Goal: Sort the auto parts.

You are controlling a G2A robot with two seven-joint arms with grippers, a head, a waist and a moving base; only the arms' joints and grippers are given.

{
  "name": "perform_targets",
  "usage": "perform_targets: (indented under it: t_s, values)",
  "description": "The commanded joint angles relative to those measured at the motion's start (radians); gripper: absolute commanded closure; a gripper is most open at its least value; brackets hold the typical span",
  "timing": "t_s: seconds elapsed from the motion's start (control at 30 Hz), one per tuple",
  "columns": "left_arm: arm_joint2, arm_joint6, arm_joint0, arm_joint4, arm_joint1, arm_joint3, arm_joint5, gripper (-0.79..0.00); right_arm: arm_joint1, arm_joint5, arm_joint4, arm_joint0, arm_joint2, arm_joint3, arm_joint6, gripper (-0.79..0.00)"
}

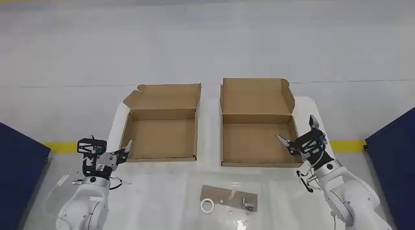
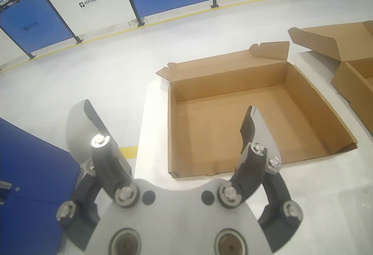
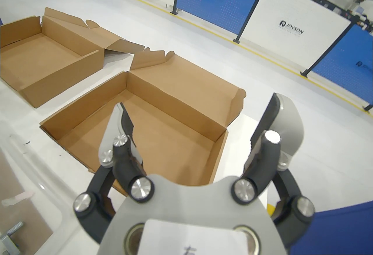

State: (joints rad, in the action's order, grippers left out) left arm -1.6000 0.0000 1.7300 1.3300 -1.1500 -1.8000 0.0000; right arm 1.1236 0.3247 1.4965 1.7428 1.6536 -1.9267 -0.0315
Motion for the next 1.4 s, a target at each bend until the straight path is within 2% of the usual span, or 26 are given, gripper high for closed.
perform_targets:
  t_s: [0.0,0.13,0.4,0.47,0.57,0.73,1.07,1.13,1.27,1.37]
  values:
    - [0.000,0.000,0.000,0.000,0.000,0.000,0.000,-0.785,-0.007,0.083,0.013,-0.004,0.020,-0.017,0.024,-0.785]
    - [0.000,0.000,0.000,0.000,0.000,0.000,0.000,-0.785,-0.020,0.252,0.022,-0.010,0.049,-0.039,0.129,-0.785]
    - [0.000,0.000,0.000,0.000,0.000,0.000,0.000,-0.785,-0.021,0.258,0.029,-0.012,0.047,-0.046,0.128,-0.785]
    - [0.000,0.000,0.000,0.000,0.000,0.000,0.000,-0.785,-0.027,0.324,0.082,-0.021,0.034,-0.081,0.119,-0.785]
    - [0.000,0.000,0.000,0.000,0.000,0.000,0.000,-0.785,-0.036,0.437,0.075,-0.044,0.046,-0.094,0.124,-0.785]
    - [0.000,0.000,0.000,0.000,0.000,0.000,0.000,-0.785,-0.051,0.619,0.076,-0.097,0.024,-0.121,0.227,-0.785]
    - [0.000,0.000,0.000,0.000,0.000,0.000,0.000,-0.785,-0.053,0.641,0.065,-0.111,0.009,-0.132,0.263,-0.785]
    - [0.000,0.000,0.000,0.000,0.000,0.000,0.000,-0.785,-0.058,0.688,0.061,-0.128,-0.013,-0.137,0.308,-0.785]
    - [0.000,0.000,0.000,0.000,0.000,0.000,0.000,-0.785,-0.084,0.688,0.036,-0.165,-0.104,-0.170,0.472,-0.785]
    - [0.000,0.000,0.000,0.000,0.000,0.000,0.000,-0.785,-0.112,0.688,-0.040,-0.202,-0.180,-0.187,0.604,-0.785]
